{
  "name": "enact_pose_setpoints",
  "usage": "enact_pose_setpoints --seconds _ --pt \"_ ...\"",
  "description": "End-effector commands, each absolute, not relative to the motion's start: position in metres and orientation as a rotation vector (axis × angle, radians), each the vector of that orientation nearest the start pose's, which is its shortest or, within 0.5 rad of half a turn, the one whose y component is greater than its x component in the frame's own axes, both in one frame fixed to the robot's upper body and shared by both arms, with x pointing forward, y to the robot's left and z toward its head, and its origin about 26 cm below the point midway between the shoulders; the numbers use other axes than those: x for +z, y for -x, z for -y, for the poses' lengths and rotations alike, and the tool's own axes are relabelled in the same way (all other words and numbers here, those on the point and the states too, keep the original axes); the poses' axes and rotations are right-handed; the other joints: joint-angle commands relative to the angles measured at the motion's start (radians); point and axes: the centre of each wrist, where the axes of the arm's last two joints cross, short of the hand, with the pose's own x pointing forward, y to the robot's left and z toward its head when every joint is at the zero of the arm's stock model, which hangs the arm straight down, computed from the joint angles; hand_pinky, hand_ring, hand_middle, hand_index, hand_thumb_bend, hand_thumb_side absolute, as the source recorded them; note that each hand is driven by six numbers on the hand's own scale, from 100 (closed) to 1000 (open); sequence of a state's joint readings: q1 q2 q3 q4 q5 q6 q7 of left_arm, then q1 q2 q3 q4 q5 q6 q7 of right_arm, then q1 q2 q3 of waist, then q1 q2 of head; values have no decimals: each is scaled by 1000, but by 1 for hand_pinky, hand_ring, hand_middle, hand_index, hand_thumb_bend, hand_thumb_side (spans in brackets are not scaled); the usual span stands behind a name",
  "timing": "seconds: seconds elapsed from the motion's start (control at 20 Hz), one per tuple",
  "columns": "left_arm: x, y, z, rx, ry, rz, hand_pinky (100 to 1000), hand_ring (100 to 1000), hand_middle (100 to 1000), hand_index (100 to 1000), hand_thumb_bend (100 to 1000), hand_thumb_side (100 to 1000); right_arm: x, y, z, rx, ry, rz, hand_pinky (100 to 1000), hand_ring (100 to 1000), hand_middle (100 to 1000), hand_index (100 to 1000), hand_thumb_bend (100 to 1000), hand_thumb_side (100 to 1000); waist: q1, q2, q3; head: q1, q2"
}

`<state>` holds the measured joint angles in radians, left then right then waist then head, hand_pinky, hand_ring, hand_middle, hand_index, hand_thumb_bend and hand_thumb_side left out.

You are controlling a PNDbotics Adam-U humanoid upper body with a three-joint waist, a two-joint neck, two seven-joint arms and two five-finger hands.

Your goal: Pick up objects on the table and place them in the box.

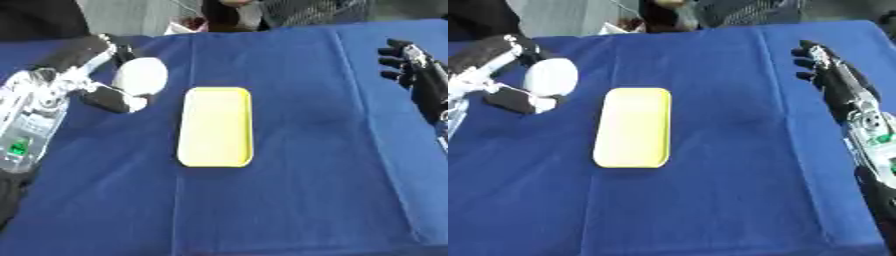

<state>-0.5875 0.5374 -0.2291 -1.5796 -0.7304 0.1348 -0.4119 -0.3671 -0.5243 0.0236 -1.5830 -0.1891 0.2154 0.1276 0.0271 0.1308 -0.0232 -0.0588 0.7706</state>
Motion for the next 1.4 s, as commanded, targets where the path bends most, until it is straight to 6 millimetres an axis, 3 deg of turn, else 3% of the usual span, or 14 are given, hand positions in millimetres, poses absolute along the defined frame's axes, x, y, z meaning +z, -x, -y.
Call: enact_pose_setpoints --seconds 0.05,0.75,1.4 --pt "209 -382 -254 -1358 -870 1540 719 607 627 720 188 252 161 -356 329 442 155 1707 905 930 870 963 100 864 -2 -13 -2 6 -1" --pt "206 -402 -222 -1361 -810 1576 707 598 630 722 206 265 161 -357 326 449 140 1706 906 931 870 964 100 865 -4 -13 -10 11 -1" --pt "188 -423 -195 -1375 -802 1560 704 590 622 715 162 258 161 -358 322 458 123 1707 906 931 870 964 100 866 -10 -8 -24 26 -1"
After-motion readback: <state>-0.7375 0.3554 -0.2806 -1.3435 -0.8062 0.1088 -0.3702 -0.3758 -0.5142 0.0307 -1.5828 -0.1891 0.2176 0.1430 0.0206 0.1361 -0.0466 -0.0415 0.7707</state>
